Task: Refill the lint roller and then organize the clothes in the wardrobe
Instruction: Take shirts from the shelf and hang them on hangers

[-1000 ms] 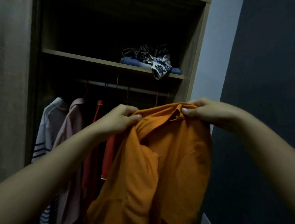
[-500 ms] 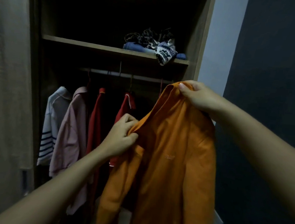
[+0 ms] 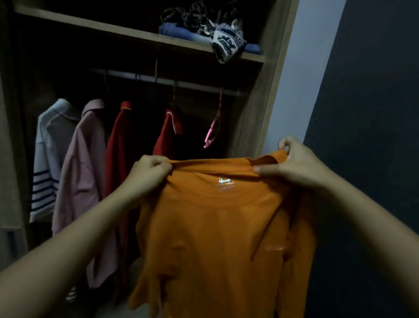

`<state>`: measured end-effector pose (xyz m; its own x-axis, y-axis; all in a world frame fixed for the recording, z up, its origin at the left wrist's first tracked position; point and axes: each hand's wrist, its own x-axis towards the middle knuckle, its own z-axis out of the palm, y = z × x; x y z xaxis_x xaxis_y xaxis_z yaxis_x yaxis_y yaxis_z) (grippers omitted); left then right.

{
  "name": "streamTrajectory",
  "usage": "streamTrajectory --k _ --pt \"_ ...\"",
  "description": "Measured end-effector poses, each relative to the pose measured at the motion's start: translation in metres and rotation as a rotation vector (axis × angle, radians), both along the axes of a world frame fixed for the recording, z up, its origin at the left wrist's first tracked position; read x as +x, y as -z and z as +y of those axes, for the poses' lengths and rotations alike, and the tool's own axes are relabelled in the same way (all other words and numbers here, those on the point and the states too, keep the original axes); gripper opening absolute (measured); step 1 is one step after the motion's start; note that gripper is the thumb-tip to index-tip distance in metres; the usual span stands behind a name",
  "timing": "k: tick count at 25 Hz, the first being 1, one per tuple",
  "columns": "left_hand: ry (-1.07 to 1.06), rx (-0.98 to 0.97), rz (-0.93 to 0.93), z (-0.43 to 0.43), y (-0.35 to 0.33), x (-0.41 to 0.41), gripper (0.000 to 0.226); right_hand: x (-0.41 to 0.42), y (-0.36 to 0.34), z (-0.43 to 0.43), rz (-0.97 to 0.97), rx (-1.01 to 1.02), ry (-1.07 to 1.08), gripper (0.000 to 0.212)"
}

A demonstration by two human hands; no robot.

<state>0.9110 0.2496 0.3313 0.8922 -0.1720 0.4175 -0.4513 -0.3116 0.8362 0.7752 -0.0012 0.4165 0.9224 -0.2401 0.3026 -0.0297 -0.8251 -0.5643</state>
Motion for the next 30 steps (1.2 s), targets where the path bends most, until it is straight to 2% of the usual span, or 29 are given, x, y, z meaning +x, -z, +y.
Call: streamTrajectory --k 2,4,6,7,8,10,12,14,15,17,20,22,25,30 --pt "0.012 -0.055 0.033 -0.005 -0.01 0.01 0.034 0.007 0.003 -0.006 -0.048 -0.109 -0.059 0.038" --pt "-0.004 -0.089 0.082 -0.007 -0.016 0.021 0.032 0.01 0.003 -0.017 -0.118 -0.053 -0.16 0.03" --pt "-0.024 -0.09 0.124 -0.009 -0.02 0.032 0.035 0.011 -0.001 -0.026 -0.033 0.026 -0.266 0.039" --pt "0.013 -0.051 0.149 -0.01 -0.021 0.036 0.036 0.011 -0.002 -0.027 0.057 0.001 -0.3 0.045" --pt "0.114 0.007 0.188 -0.012 -0.024 0.042 0.037 0.016 -0.003 -0.026 0.141 -0.087 -0.288 0.047" --pt "0.455 0.079 0.323 -0.016 -0.037 0.053 0.046 0.033 -0.005 -0.021 0.24 -0.309 -0.202 0.047" --pt "0.609 0.0 0.368 -0.033 -0.05 0.077 0.051 0.052 -0.011 -0.009 0.231 -0.362 -0.171 0.05" --pt "0.436 -0.117 0.255 -0.065 -0.062 0.119 0.034 0.067 -0.018 0.003 0.171 -0.293 -0.176 0.052" --pt "0.317 -0.118 0.197 -0.083 -0.067 0.136 0.034 0.071 -0.021 0.007 0.144 -0.262 -0.175 0.053" --pt "0.186 -0.046 0.207 -0.118 -0.073 0.169 0.051 0.08 -0.025 0.011 0.129 -0.226 -0.162 0.053" --pt "0.161 -0.02 0.317 -0.167 -0.059 0.212 0.074 0.085 -0.028 0.011 0.143 -0.199 -0.152 0.05" --pt "0.16 -0.067 0.312 -0.193 -0.055 0.227 0.065 0.084 -0.031 0.006 0.137 -0.197 -0.11 0.049" --pt "0.075 -0.067 0.184 -0.216 -0.066 0.227 0.039 0.08 -0.033 -0.005 0.115 -0.194 -0.048 0.047" --pt "0.008 -0.118 0.105 -0.212 -0.076 0.208 0.036 0.08 -0.028 -0.008 0.106 -0.255 -0.022 0.05"
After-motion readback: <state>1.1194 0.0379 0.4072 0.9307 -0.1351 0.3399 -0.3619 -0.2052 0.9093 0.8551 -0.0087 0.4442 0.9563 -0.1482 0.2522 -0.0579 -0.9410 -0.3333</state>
